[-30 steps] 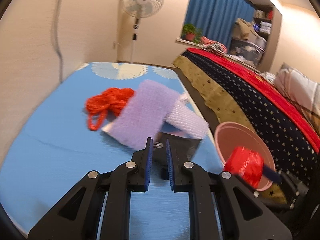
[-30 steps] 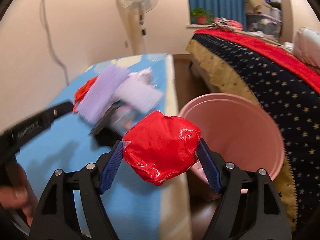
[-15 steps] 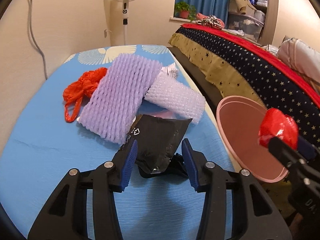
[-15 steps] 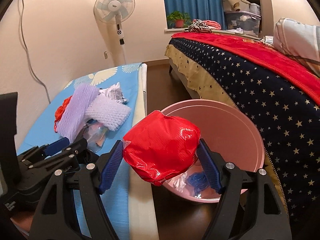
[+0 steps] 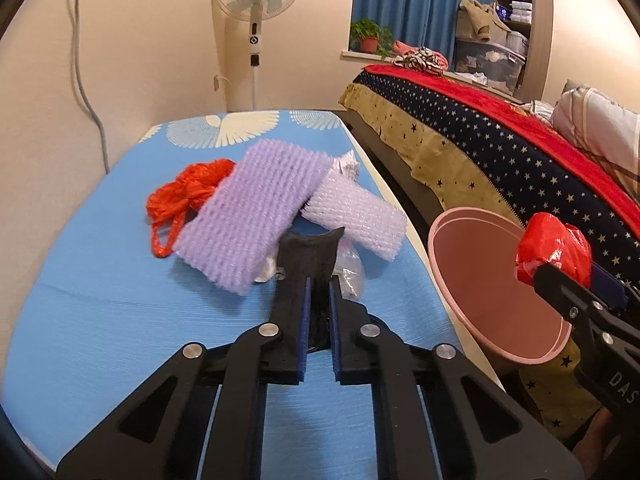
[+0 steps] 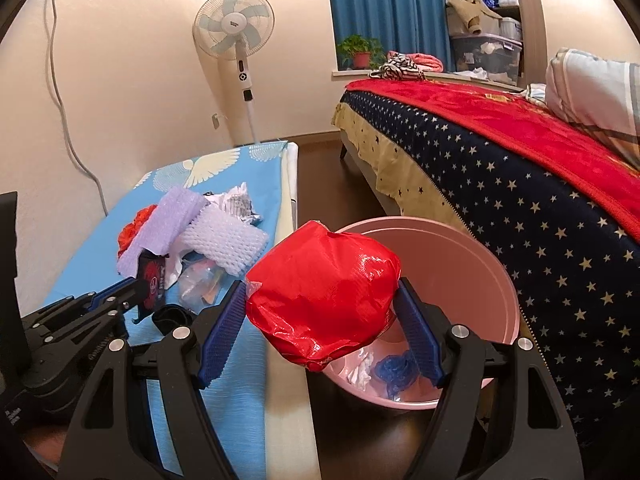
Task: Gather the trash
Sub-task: 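Grasp the red plastic bag with the right tool while the left tool grasps the black packet, then carry the red bag and black packet over the pink bin with both tools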
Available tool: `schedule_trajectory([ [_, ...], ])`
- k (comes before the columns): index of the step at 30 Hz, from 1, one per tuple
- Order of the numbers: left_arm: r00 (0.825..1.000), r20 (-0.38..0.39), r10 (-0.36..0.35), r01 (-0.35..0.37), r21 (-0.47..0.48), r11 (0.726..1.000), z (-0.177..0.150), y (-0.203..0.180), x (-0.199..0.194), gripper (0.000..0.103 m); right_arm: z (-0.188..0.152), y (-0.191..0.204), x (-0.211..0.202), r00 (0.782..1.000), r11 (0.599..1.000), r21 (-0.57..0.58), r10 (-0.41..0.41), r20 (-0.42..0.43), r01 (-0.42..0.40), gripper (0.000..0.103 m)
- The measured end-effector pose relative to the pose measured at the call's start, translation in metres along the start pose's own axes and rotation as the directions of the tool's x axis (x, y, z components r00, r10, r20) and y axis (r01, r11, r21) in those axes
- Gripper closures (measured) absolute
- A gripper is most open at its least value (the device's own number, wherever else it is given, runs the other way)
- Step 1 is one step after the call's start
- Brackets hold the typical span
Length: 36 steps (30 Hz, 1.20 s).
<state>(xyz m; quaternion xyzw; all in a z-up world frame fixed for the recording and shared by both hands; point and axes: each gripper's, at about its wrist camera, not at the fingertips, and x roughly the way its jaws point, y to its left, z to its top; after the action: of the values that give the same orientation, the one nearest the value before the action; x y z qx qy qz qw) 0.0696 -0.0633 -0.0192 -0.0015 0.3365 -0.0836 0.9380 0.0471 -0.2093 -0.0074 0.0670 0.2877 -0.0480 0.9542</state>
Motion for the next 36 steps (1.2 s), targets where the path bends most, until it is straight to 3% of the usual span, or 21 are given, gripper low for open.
schedule_trajectory([
  [18, 0.997, 0.076, -0.004, 0.005, -0.013, 1.0, 0.005, 0.009, -0.041, 0.1, 0.005, 0.004, -0.029, 0.999, 1.0, -0.027, -0.004, 0.046, 0.005, 0.03],
  [36, 0.985, 0.149, -0.088, 0.092, -0.019, 0.996, 0.02, -0.002, -0.049, 0.1, 0.024, -0.015, -0.033, 0.996, 0.999, 0.031, -0.037, 0.077, 0.035, 0.03],
])
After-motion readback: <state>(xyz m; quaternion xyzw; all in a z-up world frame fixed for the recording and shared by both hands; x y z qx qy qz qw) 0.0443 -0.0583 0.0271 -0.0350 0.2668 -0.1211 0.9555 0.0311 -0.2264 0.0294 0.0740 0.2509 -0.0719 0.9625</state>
